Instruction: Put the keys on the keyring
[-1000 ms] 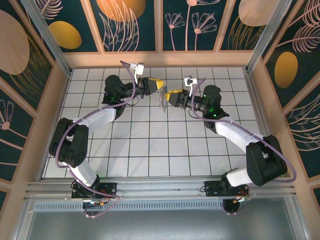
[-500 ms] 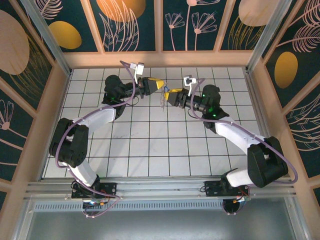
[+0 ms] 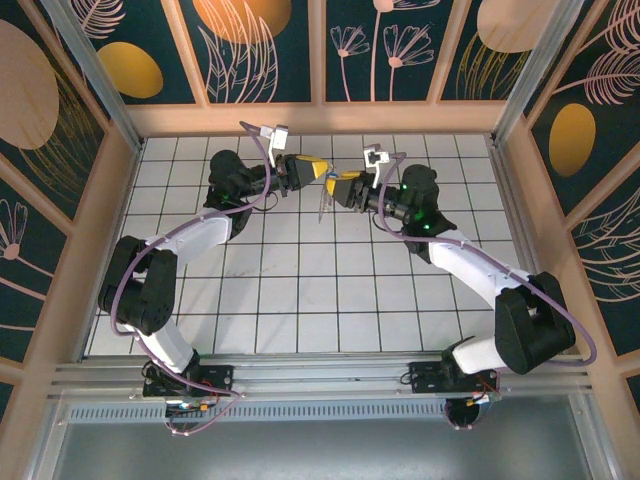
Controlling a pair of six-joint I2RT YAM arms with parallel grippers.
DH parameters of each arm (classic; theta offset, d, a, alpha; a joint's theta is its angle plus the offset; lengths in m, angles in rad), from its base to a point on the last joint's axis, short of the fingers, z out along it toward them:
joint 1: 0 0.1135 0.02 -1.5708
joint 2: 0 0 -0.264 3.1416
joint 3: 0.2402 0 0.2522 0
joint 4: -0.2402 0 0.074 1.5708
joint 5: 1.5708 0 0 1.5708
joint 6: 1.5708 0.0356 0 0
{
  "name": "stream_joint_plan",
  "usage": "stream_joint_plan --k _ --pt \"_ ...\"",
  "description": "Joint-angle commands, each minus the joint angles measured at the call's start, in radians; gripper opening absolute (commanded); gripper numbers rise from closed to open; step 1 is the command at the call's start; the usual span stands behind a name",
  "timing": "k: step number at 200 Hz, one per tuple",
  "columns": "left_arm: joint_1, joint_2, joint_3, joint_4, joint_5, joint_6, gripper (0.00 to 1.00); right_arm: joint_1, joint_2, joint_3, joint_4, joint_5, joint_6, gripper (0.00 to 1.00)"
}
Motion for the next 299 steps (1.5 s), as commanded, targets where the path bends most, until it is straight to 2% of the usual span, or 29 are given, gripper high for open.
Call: stream_joint_plan --k 1,27,41,69,188,231,265,282,299 --pt "-0.008 -0.016 0.003 0.078 0.005 -0.019 0.00 0.016 -0.001 0.003 0.014 -0.026 -0.032 0.29" --pt "-0.009 -0.015 0.004 0.082 0.003 -0.022 0.00 0.020 -0.006 0.000 0.009 -0.029 -0.040 0.17" --pt "-0.009 -0.013 0.004 0.083 0.003 -0.024 0.00 0.022 -0.007 0.001 0.002 -0.032 -0.046 0.14" --pt "-0.009 -0.012 0.003 0.091 -0.003 -0.024 0.00 0.030 -0.009 0.000 -0.009 -0.040 -0.060 0.00" --pt "-0.009 0.001 0.001 0.124 -0.014 -0.047 0.00 0.062 0.057 0.052 -0.088 -0.098 -0.116 0.00" --pt "-0.009 0.003 -0.002 0.127 -0.017 -0.049 0.00 0.061 0.050 0.052 -0.085 -0.077 -0.110 0.00" --pt "-0.009 -0.004 -0.012 0.126 -0.024 -0.049 0.00 0.036 0.005 0.021 -0.092 -0.061 -0.111 0.37" --pt "-0.009 -0.008 -0.016 0.127 -0.026 -0.049 0.00 0.004 -0.043 -0.023 -0.082 -0.067 -0.109 0.50" --pt "-0.009 -0.008 -0.017 0.126 -0.024 -0.046 0.00 -0.031 -0.090 -0.058 -0.089 -0.077 -0.108 0.57"
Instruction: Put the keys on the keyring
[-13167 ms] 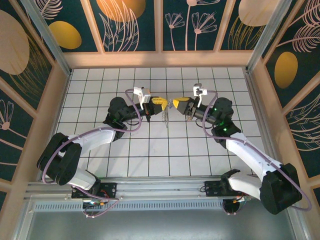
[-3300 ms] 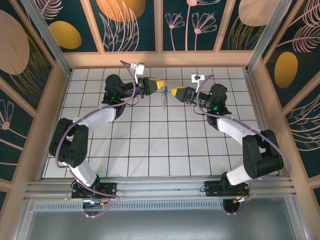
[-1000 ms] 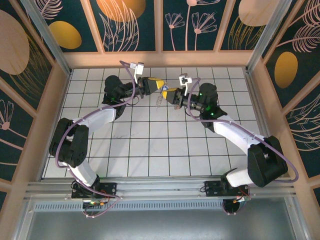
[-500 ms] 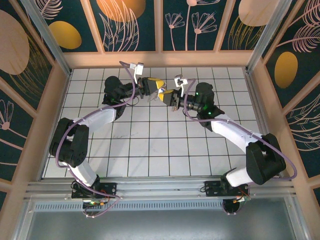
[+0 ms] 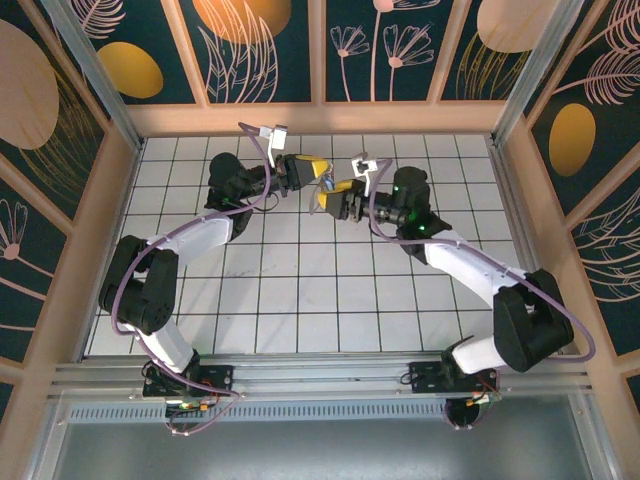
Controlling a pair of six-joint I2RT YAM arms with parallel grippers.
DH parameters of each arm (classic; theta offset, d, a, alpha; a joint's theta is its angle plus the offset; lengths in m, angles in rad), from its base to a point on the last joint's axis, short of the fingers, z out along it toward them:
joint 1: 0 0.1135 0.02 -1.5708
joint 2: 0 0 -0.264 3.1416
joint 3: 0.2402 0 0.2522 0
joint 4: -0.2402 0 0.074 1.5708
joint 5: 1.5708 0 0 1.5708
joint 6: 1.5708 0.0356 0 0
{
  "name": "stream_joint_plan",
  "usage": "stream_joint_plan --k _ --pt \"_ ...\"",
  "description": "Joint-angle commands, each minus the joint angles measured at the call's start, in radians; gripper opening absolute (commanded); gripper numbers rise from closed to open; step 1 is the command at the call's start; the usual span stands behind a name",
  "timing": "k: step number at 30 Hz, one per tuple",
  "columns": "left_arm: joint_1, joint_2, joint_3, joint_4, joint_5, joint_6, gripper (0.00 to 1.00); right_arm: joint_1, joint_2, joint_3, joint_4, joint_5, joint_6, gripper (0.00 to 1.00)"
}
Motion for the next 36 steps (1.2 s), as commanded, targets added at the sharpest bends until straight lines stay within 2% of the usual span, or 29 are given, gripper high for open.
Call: stream_joint_plan --k 1,5,15,16,17,19,24,27,32,34,36 --pt "-0.004 -0.013 -0.006 0.069 -0.009 -0.008 0.00 -0.050 -0.092 -0.051 -0.004 -0.023 -0.014 0.57" --pt "-0.004 -0.015 -0.009 0.072 -0.012 -0.008 0.00 -0.091 -0.154 -0.082 -0.059 -0.002 -0.035 0.73" --pt "-0.004 -0.021 -0.032 0.103 -0.049 -0.037 0.00 -0.091 -0.206 -0.075 -0.169 0.347 -0.068 0.86" --pt "-0.004 -0.024 -0.037 0.104 -0.057 -0.038 0.00 -0.092 -0.204 -0.070 -0.180 0.363 -0.070 0.96" --pt "-0.005 -0.025 -0.044 0.106 -0.068 -0.042 0.00 -0.092 -0.202 -0.066 -0.192 0.396 -0.056 0.99" --pt "-0.006 -0.030 -0.058 0.112 -0.090 -0.051 0.00 -0.096 -0.196 -0.061 -0.207 0.449 -0.020 0.99" --pt "-0.006 -0.025 -0.086 0.162 -0.139 -0.102 0.00 -0.107 -0.170 -0.033 -0.266 0.414 -0.098 0.99" --pt "-0.010 -0.022 -0.098 0.173 -0.154 -0.113 0.00 -0.125 -0.173 -0.075 -0.193 0.449 -0.070 0.99" --pt "-0.014 -0.025 -0.116 0.194 -0.176 -0.125 0.00 -0.148 -0.206 -0.186 -0.027 0.568 -0.042 0.99" --pt "-0.015 -0.023 -0.143 0.208 -0.185 -0.135 0.00 -0.154 -0.200 -0.189 -0.032 0.595 -0.042 0.99" --pt "-0.016 -0.018 -0.153 0.231 -0.194 -0.148 0.00 -0.156 -0.182 -0.165 -0.093 0.681 0.004 0.99"
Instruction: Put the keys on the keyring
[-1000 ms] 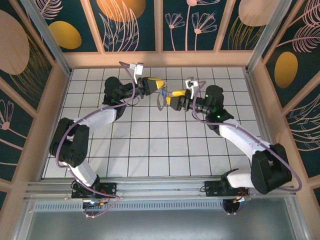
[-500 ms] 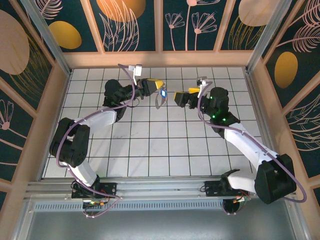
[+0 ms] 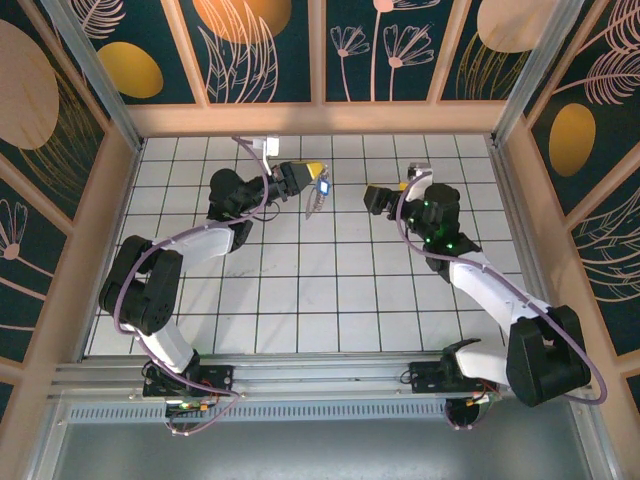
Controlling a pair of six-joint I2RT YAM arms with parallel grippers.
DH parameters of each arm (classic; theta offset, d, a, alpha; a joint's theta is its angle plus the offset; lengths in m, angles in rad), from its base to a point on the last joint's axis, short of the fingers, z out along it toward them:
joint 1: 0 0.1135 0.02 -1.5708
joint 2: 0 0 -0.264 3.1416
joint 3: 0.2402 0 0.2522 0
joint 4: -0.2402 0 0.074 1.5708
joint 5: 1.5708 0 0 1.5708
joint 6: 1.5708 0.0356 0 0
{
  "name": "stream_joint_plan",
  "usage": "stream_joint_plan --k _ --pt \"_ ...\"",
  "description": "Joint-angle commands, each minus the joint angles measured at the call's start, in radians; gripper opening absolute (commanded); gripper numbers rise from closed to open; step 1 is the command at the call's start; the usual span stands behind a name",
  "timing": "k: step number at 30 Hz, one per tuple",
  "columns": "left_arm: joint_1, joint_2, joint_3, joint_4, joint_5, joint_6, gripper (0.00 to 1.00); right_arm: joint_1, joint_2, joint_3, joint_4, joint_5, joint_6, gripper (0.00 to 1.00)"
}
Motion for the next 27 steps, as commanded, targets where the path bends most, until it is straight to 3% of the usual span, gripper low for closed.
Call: stream_joint_plan --k 1,3,7,13,20,27 --pt "-0.008 -0.017 -0.025 0.102 -0.031 -0.039 0.00 -0.010 0.014 0.043 -0.013 0.158 0.065 0.99" --pt "-0.011 -0.012 -0.033 0.122 -0.041 -0.048 0.00 -0.014 0.048 0.078 -0.058 0.134 0.068 0.99" --pt "-0.014 -0.003 -0.048 0.148 -0.052 -0.063 0.00 -0.014 0.058 0.032 0.066 -0.027 0.113 0.99" --pt "-0.017 0.000 -0.091 0.210 -0.093 -0.092 0.00 -0.014 0.080 0.005 0.249 -0.184 0.299 0.78" --pt "-0.023 0.002 -0.124 0.300 -0.148 -0.157 0.00 -0.006 0.089 -0.028 0.556 -0.285 0.554 0.68" --pt "-0.041 0.047 -0.126 0.361 -0.194 -0.213 0.00 0.053 0.158 0.043 0.660 -0.308 0.622 0.59"
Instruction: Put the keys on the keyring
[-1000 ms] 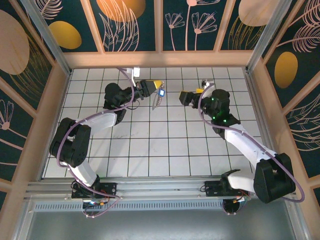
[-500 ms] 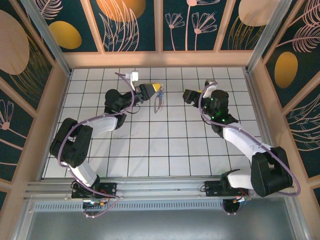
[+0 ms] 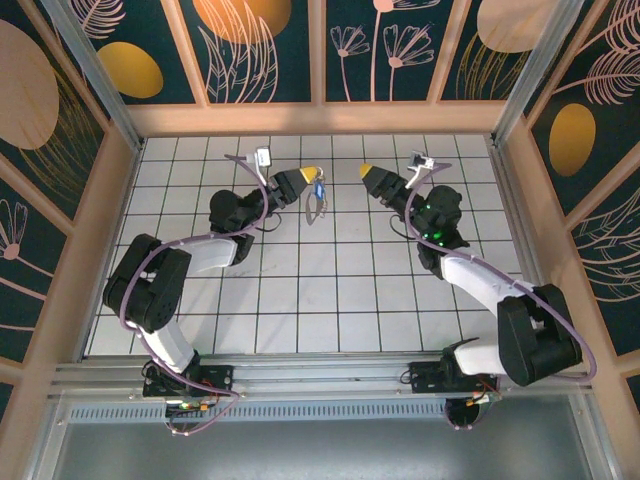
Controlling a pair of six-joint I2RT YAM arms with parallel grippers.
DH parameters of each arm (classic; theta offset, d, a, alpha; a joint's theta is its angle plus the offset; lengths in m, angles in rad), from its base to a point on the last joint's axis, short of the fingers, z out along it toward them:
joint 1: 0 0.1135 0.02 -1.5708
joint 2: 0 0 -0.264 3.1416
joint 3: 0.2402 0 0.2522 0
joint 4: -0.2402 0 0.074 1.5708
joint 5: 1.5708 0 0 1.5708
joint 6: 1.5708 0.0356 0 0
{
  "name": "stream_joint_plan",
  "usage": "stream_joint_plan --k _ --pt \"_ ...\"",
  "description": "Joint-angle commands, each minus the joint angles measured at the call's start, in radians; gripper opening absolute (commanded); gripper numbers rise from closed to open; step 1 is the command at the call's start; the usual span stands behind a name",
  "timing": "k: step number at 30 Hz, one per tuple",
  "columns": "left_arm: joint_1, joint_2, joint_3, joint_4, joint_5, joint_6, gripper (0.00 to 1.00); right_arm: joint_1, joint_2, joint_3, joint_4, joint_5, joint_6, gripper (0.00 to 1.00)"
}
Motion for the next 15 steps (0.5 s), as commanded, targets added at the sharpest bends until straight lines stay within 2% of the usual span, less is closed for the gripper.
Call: stream_joint_plan --k 1,6,12,15 --pt "-0.017 0.017 -0.005 0.109 -0.041 -0.048 0.00 0.036 0.045 0.066 0.137 -0.048 0.068 0.57" --pt "-0.030 0.014 -0.003 0.112 -0.051 -0.055 0.00 0.078 0.095 0.103 0.182 -0.061 0.068 0.43" --pt "-0.038 0.014 0.003 0.116 -0.055 -0.061 0.00 0.113 0.135 0.134 0.206 -0.079 0.069 0.34" --pt "-0.039 0.014 0.005 0.116 -0.056 -0.062 0.00 0.126 0.145 0.141 0.214 -0.083 0.066 0.32"
